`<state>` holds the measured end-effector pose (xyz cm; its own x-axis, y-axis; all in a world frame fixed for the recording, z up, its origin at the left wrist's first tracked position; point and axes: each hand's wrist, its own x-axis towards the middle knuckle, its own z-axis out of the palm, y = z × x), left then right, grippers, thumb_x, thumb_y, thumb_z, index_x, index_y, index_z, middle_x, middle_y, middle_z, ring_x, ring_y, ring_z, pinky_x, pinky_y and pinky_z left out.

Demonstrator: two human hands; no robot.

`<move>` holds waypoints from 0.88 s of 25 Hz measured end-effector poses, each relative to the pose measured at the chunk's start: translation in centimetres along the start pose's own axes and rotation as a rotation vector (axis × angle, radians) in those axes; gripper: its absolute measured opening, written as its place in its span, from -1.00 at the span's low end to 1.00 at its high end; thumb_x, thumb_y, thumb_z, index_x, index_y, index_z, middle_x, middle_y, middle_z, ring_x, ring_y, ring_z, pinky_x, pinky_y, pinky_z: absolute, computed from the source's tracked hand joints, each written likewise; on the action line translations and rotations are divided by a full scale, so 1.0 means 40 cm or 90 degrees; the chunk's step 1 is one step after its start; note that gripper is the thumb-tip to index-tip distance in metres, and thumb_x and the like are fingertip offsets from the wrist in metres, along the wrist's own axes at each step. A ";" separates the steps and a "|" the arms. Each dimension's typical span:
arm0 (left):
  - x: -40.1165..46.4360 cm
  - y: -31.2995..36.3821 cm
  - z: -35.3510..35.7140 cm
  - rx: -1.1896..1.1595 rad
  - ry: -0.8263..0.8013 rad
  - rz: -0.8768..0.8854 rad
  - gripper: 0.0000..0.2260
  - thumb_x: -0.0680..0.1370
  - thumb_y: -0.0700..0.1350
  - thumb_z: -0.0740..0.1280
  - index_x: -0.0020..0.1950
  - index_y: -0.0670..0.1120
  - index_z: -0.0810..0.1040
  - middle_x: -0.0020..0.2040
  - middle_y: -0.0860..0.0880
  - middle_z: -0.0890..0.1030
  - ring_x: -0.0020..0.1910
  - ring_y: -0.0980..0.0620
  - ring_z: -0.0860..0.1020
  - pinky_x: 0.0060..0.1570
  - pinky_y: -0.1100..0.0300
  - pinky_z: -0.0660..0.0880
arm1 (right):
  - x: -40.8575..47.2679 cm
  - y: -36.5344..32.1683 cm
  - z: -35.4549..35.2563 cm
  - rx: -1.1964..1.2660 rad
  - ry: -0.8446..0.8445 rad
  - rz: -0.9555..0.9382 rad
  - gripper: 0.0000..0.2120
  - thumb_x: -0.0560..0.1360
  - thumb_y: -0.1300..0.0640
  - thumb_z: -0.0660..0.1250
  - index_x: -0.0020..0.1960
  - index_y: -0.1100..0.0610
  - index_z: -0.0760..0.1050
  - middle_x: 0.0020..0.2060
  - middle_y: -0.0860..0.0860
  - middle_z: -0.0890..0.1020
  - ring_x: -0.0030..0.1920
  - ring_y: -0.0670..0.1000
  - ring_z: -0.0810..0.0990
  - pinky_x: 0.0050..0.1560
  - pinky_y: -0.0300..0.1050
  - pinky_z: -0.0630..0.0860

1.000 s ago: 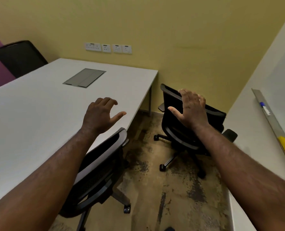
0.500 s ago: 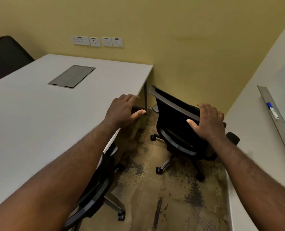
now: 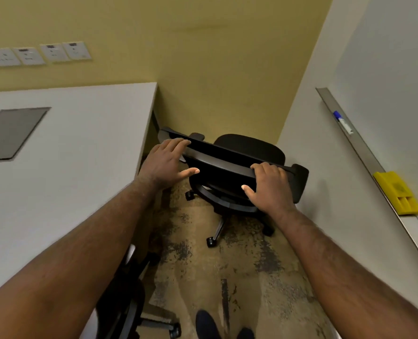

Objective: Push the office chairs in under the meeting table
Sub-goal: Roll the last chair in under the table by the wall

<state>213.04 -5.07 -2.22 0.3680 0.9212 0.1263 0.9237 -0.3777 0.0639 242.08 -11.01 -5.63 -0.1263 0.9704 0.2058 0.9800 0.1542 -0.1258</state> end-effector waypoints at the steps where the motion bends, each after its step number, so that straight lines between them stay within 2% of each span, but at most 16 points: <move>1: 0.022 -0.006 0.009 0.000 -0.015 0.017 -0.20 0.43 0.49 0.06 0.49 0.00 0.24 0.47 -0.06 0.35 0.44 -0.09 0.28 0.37 -0.10 0.27 | 0.005 -0.005 0.006 -0.008 0.008 0.013 -0.48 0.41 -0.16 0.37 0.24 0.12 0.43 0.08 0.08 0.57 0.11 0.13 0.50 0.20 0.08 0.37; 3: 0.061 -0.015 0.031 0.003 -0.037 0.051 -0.19 0.41 0.53 0.00 0.43 -0.02 0.34 0.39 -0.06 0.44 0.39 -0.09 0.35 0.36 -0.08 0.28 | 0.015 -0.012 0.015 -0.022 0.027 0.038 -0.57 0.41 -0.15 0.38 0.12 0.12 0.48 -0.03 0.07 0.61 0.01 0.12 0.54 0.11 0.06 0.42; 6: 0.113 -0.025 0.056 0.013 -0.060 0.083 -0.18 0.38 0.57 -0.08 0.23 -0.04 0.49 0.14 -0.05 0.58 0.15 -0.07 0.49 0.26 -0.03 0.37 | 0.040 -0.020 0.015 -0.058 -0.004 0.075 -0.67 0.40 -0.16 0.36 -0.07 0.10 0.52 -0.21 0.03 0.62 -0.15 0.09 0.57 -0.05 0.00 0.43; 8: 0.138 -0.029 0.069 0.024 -0.080 0.099 -0.19 0.34 0.60 -0.13 0.07 -0.02 0.49 -0.02 -0.01 0.58 -0.03 -0.01 0.47 0.15 0.00 0.41 | 0.056 -0.025 0.010 -0.082 -0.046 0.092 -0.70 0.38 -0.17 0.36 -0.15 0.07 0.52 -0.28 0.00 0.62 -0.22 0.08 0.58 -0.11 -0.02 0.42; 10: 0.152 -0.037 0.076 0.022 -0.097 0.117 -0.24 0.32 0.61 -0.15 -0.03 0.02 0.45 -0.11 0.05 0.53 -0.10 0.03 0.43 0.11 0.01 0.40 | 0.068 -0.031 0.007 -0.099 -0.075 0.105 -0.70 0.38 -0.19 0.35 -0.19 0.05 0.53 -0.34 -0.01 0.60 -0.28 0.07 0.56 -0.13 -0.03 0.41; 13: 0.151 -0.047 0.078 0.017 -0.105 0.133 -0.27 0.32 0.61 -0.14 -0.04 0.05 0.43 -0.13 0.10 0.45 -0.11 0.07 0.39 0.14 -0.01 0.38 | 0.071 -0.041 0.007 -0.100 -0.095 0.123 -0.71 0.38 -0.20 0.32 -0.22 0.03 0.52 -0.42 -0.05 0.52 -0.35 0.02 0.49 -0.11 -0.03 0.42; 17: 0.131 -0.041 0.069 0.015 -0.128 0.123 -0.25 0.27 0.63 -0.18 -0.06 0.06 0.41 -0.12 0.09 0.47 -0.10 0.07 0.41 0.14 0.00 0.35 | 0.061 -0.048 0.012 -0.108 -0.080 0.109 -0.75 0.37 -0.15 0.33 -0.29 0.03 0.47 -0.50 -0.06 0.44 -0.44 0.00 0.40 -0.16 -0.04 0.40; 22: 0.083 -0.001 0.066 -0.001 -0.115 0.086 -0.27 0.26 0.63 -0.18 -0.12 0.06 0.39 -0.17 0.09 0.48 -0.15 0.06 0.43 0.07 0.03 0.35 | 0.041 -0.011 0.008 -0.122 -0.078 0.051 -0.77 0.34 -0.12 0.34 -0.29 0.03 0.49 -0.50 -0.06 0.45 -0.45 0.01 0.39 -0.19 -0.05 0.39</move>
<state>214.51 -1.74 -4.41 0.5016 0.8639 -0.0458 0.8646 -0.4989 0.0593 241.41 -9.41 -5.54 -0.0526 0.9952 0.0820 0.9975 0.0485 0.0510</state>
